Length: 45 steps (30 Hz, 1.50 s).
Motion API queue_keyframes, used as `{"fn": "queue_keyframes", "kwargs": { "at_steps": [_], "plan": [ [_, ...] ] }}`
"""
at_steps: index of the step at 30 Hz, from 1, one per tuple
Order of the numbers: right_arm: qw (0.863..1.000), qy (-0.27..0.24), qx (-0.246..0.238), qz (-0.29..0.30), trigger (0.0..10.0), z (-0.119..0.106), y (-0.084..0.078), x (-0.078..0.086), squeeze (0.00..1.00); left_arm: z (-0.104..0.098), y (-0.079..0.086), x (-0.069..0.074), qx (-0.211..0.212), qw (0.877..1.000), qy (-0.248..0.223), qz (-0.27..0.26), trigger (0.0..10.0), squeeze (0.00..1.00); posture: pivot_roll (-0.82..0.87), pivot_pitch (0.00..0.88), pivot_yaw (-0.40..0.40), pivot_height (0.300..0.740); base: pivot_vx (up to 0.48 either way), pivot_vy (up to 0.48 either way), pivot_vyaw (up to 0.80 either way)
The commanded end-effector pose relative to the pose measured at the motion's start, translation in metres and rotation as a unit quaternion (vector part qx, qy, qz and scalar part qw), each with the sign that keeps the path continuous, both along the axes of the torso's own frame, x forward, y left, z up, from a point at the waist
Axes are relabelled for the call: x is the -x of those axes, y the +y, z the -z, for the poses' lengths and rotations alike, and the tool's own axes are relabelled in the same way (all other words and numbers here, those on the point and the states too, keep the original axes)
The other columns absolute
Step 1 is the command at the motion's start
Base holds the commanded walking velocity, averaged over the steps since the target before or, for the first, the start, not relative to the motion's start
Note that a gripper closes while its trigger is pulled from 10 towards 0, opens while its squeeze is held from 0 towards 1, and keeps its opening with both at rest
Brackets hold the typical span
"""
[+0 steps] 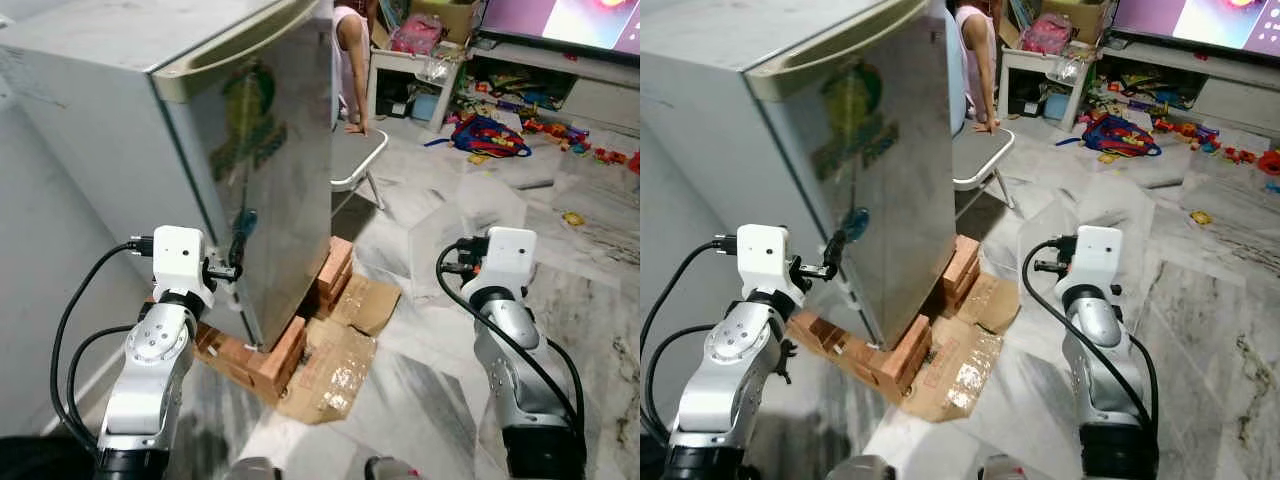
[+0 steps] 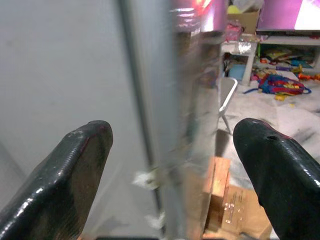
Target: Restocking fridge
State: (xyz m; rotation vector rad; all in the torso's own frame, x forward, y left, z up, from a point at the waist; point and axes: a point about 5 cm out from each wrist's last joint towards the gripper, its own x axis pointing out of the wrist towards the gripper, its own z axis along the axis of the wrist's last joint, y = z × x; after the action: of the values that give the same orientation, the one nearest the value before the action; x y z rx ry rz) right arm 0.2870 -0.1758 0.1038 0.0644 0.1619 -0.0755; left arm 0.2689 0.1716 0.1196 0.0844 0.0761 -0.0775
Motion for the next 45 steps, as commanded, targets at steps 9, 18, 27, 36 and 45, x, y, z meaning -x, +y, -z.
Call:
{"fn": "queue_keyframes", "kwargs": {
  "at_steps": [9,18,27,36,45],
  "plan": [
    [1.0,-0.007,0.008,-0.016,10.0,-0.006,0.002,-0.003,0.0,-0.001,-0.01,0.003,-0.005,1.0,-0.016,0.023,10.0,0.0,0.04,0.0,0.004,0.74,0.0,0.248,-0.07],
    [1.0,-0.004,0.01,-0.011,10.0,-0.005,0.0,-0.003,0.0,-0.005,-0.012,0.004,-0.007,0.999,-0.029,0.027,10.0,0.0,0.05,0.005,-0.006,0.74,0.0,0.0,0.0],
    [1.0,-0.003,0.006,-0.005,10.0,-0.006,0.001,-0.002,0.0,-0.007,-0.011,0.003,-0.006,0.999,-0.035,0.03,10.0,0.0,0.05,0.008,-0.002,0.74,0.379,0.0,-0.13],
    [1.0,-0.007,0.008,-0.005,10.0,-0.007,0.001,-0.002,0.0,-0.006,-0.016,0.003,-0.002,0.999,-0.033,0.036,10.0,0.0,0.05,0.009,-0.002,0.74,0.459,0.0,-0.07],
    [1.0,-0.007,0.008,-0.008,10.0,-0.008,0.003,-0.003,0.0,-0.004,-0.018,0.005,0.001,0.999,-0.03,0.031,10.0,0.0,0.05,0.006,-0.007,0.74,0.323,0.0,0.0]
  ]
}}
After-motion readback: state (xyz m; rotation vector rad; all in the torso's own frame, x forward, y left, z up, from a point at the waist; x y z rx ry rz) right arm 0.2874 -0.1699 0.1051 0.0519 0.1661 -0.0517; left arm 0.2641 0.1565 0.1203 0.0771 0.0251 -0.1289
